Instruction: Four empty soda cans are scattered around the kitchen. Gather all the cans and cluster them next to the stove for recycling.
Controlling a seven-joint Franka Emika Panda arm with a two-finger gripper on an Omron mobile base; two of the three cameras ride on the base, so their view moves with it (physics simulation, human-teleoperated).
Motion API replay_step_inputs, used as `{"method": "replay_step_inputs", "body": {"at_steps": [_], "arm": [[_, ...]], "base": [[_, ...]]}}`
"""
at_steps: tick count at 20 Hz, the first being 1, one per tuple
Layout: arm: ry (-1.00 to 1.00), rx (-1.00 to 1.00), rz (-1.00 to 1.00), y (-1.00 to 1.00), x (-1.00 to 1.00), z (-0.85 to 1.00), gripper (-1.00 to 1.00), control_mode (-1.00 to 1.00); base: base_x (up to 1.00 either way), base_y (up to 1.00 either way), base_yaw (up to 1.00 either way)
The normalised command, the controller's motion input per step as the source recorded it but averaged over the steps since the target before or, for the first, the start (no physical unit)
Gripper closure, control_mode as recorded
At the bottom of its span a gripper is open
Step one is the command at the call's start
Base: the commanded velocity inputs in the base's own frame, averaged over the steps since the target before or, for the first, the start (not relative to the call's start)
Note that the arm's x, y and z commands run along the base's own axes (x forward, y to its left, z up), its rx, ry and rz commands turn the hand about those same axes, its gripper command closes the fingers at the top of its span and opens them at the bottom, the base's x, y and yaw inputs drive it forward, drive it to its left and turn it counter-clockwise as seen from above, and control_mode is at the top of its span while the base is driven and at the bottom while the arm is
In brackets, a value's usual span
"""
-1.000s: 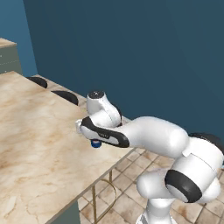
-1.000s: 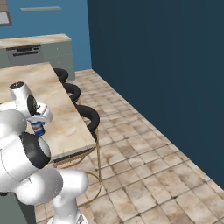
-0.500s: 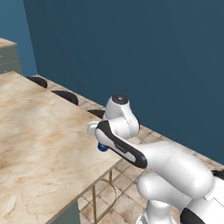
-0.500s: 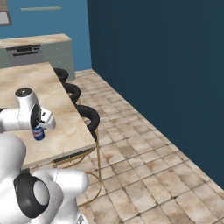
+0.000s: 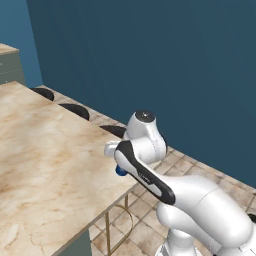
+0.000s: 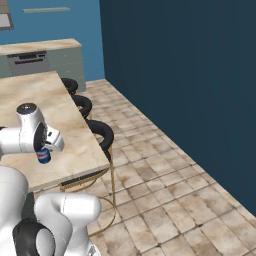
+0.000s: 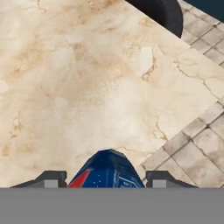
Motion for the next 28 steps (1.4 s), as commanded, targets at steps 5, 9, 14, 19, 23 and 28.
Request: {"method": "replay_step_inputs", "body": {"at_steps": [5, 9, 14, 19, 23, 28], "arm": [[0.00, 0.00, 0.00, 0.00, 0.00, 0.00, 1.00, 1.00], [0.00, 0.00, 0.00, 0.00, 0.00, 0.00, 1.00, 1.00], [0.00, 0.00, 0.00, 0.00, 0.00, 0.00, 1.00, 1.00], [0.00, 0.00, 0.00, 0.00, 0.00, 0.00, 1.00, 1.00], [0.00, 0.00, 0.00, 0.00, 0.00, 0.00, 1.00, 1.00], [0.00, 0.00, 0.00, 0.00, 0.00, 0.00, 1.00, 1.00]], "base": [[-0.03, 0.00, 0.00], [-0.45, 0.00, 0.00], [-0.65, 0.01, 0.00], [-0.37, 0.16, 0.38], [-0.08, 0.16, 0.86], [-0.04, 0.10, 1.00]]}}
